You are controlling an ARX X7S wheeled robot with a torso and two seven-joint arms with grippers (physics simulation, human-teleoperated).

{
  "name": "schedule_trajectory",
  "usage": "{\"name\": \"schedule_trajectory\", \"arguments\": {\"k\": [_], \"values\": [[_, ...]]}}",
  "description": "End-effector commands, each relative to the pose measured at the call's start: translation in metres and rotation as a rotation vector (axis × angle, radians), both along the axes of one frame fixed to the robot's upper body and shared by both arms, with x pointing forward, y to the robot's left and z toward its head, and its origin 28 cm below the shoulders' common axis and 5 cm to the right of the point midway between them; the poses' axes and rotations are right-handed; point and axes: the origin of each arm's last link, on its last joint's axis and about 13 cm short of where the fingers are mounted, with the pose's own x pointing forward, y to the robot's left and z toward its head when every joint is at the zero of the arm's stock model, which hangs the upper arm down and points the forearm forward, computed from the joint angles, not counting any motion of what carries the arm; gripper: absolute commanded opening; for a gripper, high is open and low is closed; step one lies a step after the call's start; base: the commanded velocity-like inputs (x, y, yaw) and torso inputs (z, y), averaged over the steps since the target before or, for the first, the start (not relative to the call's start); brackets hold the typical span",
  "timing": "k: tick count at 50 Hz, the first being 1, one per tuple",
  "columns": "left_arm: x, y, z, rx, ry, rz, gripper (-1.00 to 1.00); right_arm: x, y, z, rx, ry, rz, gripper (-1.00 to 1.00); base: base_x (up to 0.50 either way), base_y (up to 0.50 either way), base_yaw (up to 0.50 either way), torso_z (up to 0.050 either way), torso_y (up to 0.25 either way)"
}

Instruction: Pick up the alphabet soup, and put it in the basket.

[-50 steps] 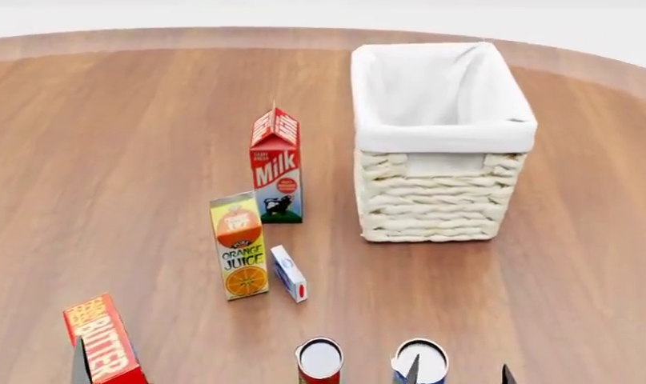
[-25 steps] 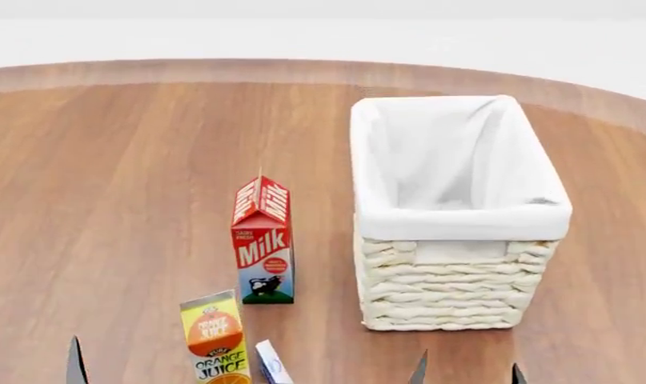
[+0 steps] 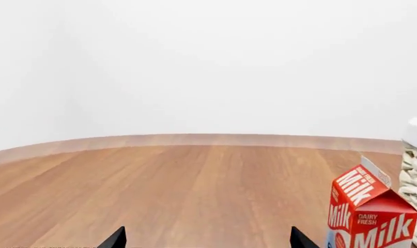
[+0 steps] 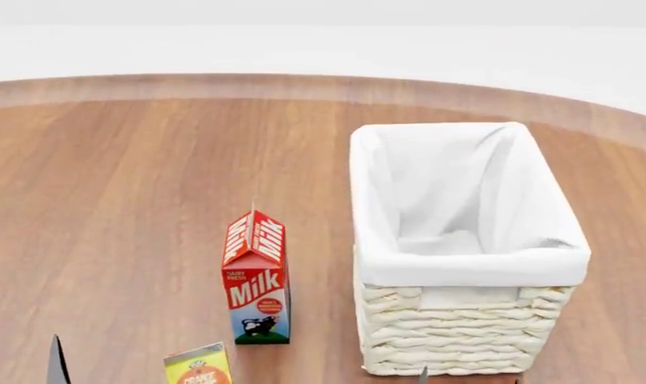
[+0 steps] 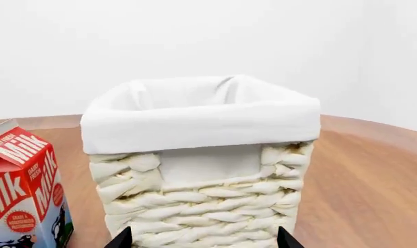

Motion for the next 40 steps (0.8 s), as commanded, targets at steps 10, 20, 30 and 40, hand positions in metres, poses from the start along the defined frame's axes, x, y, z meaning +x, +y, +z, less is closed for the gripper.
{"name": "schedule_trajectory", "arguments": {"k": [10, 20, 30, 40], "values": [[-0.012, 0.01, 0.007, -0.024, -0.031, 0.048, 1.0, -0.072, -0.021, 0.033, -0.005, 0.195, 0.11, 1.0, 0.0, 0.0, 0.0, 0.0, 0.0], [-0.01, 0.008, 0.003, -0.014, -0.035, 0.063, 1.0, -0.103, -0.031, 0.048, 0.01, 0.358, 0.146, 1.0, 0.0, 0.0, 0.0, 0.0, 0.0], [-0.01, 0.009, -0.001, -0.012, -0.03, 0.066, 1.0, -0.117, -0.031, 0.058, 0.009, 0.46, 0.177, 1.0, 0.0, 0.0, 0.0, 0.0, 0.0], [-0.011, 0.01, -0.001, -0.014, -0.029, 0.066, 1.0, -0.128, -0.033, 0.065, -0.016, 0.507, 0.152, 1.0, 0.0, 0.0, 0.0, 0.0, 0.0]]}}
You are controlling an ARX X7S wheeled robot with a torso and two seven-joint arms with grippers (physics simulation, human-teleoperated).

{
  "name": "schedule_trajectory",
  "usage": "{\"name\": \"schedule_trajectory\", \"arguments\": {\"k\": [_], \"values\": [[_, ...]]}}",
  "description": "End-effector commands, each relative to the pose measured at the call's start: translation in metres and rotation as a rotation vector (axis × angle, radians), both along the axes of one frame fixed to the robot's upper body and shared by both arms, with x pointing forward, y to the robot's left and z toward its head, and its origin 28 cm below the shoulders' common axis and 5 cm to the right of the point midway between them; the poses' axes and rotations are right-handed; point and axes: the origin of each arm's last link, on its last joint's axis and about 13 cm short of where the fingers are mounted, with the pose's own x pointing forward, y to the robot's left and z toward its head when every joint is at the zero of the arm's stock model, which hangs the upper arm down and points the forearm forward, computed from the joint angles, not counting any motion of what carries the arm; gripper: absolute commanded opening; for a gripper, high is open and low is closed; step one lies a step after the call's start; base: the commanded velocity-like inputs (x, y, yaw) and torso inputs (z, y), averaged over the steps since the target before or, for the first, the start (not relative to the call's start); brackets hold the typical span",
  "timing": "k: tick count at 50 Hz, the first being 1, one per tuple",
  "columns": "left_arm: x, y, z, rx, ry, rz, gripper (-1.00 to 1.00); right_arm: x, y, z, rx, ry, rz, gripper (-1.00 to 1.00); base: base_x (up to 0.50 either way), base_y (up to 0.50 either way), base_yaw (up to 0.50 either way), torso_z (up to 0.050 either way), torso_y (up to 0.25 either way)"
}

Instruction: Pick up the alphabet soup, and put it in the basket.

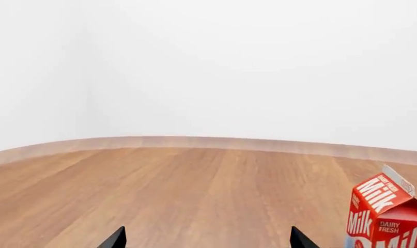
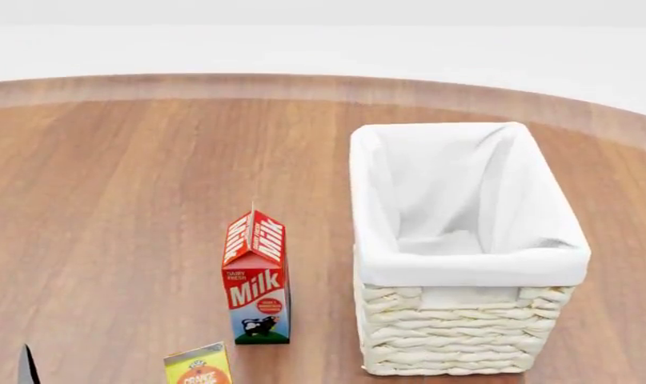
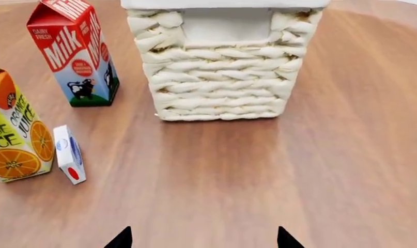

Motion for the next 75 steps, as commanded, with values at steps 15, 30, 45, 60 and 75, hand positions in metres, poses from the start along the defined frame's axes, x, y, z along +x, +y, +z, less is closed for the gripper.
{"name": "schedule_trajectory", "arguments": {"k": [15, 30, 45, 60, 75], "values": [[0.002, 0.002, -0.001, 0.007, -0.005, 0.009, 1.0, -0.023, -0.003, 0.014, -0.049, 0.092, -0.005, 1.0, 0.0, 0.0, 0.0, 0.0, 0.0], [0.004, 0.001, 0.0, 0.012, -0.003, 0.004, 1.0, -0.023, 0.002, 0.002, -0.04, 0.157, 0.066, 1.0, 0.0, 0.0, 0.0, 0.0, 0.0], [0.003, 0.001, 0.001, 0.011, -0.005, 0.004, 1.0, -0.024, 0.004, 0.002, -0.033, 0.157, 0.085, 1.0, 0.0, 0.0, 0.0, 0.0, 0.0], [0.002, 0.001, 0.002, 0.011, -0.007, 0.004, 1.0, -0.013, 0.007, 0.001, -0.034, 0.159, 0.112, 1.0, 0.0, 0.0, 0.0, 0.0, 0.0], [0.001, 0.0, 0.004, 0.009, -0.014, 0.0, 1.0, -0.007, 0.008, -0.005, -0.025, 0.178, 0.134, 1.0, 0.0, 0.0, 0.0, 0.0, 0.0]]}}
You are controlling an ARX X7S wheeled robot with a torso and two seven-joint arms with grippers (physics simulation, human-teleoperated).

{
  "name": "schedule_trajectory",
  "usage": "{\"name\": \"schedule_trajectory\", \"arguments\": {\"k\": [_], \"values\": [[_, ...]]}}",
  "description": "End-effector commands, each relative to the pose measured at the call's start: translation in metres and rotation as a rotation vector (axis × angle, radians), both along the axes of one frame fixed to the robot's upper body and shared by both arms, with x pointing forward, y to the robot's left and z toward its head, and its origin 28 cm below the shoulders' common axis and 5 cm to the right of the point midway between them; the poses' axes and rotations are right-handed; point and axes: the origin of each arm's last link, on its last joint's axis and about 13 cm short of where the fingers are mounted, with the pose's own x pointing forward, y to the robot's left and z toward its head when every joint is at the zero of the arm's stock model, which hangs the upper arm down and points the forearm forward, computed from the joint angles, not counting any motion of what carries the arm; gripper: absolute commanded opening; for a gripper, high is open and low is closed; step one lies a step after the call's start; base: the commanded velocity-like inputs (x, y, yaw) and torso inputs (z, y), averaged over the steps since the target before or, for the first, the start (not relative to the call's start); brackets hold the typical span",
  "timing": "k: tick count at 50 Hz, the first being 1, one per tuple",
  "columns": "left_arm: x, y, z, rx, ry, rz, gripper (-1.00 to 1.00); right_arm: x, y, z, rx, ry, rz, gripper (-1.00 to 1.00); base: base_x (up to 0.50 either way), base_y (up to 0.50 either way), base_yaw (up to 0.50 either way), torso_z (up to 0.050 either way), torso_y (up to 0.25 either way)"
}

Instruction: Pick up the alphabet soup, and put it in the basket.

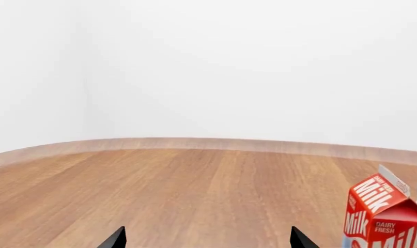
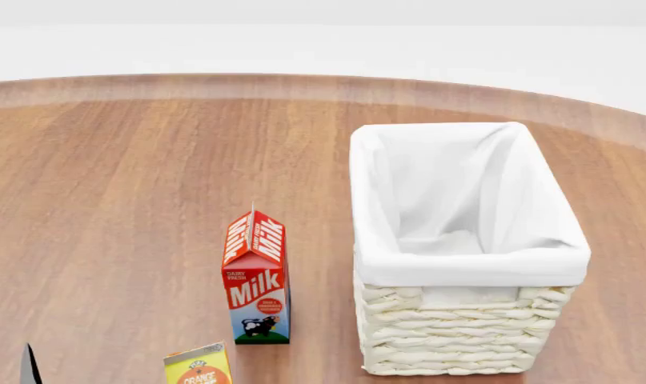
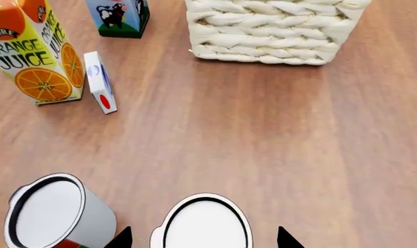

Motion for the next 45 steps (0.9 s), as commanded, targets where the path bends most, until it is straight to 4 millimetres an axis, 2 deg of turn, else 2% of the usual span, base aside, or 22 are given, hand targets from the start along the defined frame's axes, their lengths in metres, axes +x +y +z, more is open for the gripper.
{"name": "schedule_trajectory", "arguments": {"k": [1, 45], "values": [[0.002, 0.001, 0.001, 0.004, -0.013, 0.007, 1.0, 0.005, 0.001, -0.002, 0.007, -0.003, 0.015, 1.0, 0.0, 0.0, 0.0, 0.0, 0.0], [0.001, 0.002, 0.003, 0.003, -0.015, 0.007, 1.0, 0.012, 0.0, -0.023, 0.048, 0.033, 0.022, 1.0, 0.0, 0.0, 0.0, 0.0, 0.0]]}}
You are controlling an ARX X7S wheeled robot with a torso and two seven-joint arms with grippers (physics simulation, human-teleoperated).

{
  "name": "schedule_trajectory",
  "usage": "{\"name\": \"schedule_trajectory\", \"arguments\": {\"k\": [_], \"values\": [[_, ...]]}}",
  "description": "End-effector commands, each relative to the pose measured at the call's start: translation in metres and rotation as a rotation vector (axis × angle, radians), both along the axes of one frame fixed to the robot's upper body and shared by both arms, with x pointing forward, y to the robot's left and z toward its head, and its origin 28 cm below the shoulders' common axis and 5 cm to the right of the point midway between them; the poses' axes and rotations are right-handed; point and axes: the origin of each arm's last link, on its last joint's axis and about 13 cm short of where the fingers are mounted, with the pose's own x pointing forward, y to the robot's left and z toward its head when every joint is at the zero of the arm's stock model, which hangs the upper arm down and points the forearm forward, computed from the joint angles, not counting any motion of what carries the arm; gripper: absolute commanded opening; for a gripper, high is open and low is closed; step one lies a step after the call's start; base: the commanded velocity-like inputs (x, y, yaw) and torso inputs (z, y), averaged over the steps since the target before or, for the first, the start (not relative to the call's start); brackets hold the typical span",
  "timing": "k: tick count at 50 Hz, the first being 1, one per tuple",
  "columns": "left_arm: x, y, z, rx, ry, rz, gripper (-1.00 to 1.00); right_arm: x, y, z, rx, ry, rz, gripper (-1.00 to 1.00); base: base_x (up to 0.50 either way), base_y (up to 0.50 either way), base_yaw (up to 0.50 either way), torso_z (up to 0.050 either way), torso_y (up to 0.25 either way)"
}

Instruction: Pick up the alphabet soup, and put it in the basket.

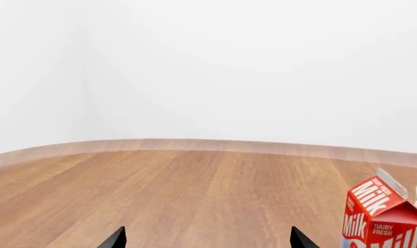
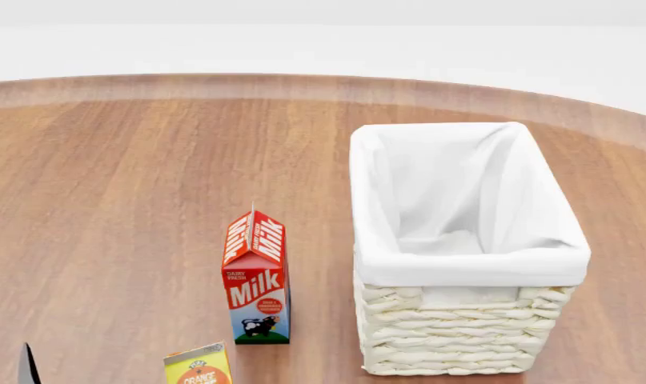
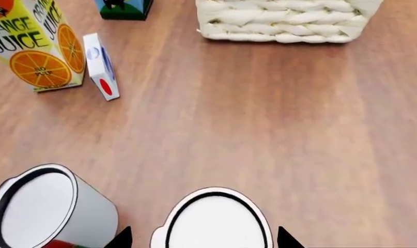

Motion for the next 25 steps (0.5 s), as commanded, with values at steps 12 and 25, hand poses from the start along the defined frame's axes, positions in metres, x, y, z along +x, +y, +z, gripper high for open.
{"name": "schedule_trajectory", "arguments": {"k": [12, 25], "values": [[0.0031, 0.0018, 0.0007, 0.007, -0.008, 0.008, 1.0, 0.0042, -0.0026, -0.0058, 0.015, 0.003, -0.01, 1.0, 0.0, 0.0, 0.0, 0.0, 0.0], [0.0027, 0.0019, 0.0017, 0.007, -0.01, 0.007, 1.0, 0.0069, -0.0041, -0.0099, 0.022, 0.015, -0.016, 1.0, 0.0, 0.0, 0.0, 0.0, 0.0]]}}
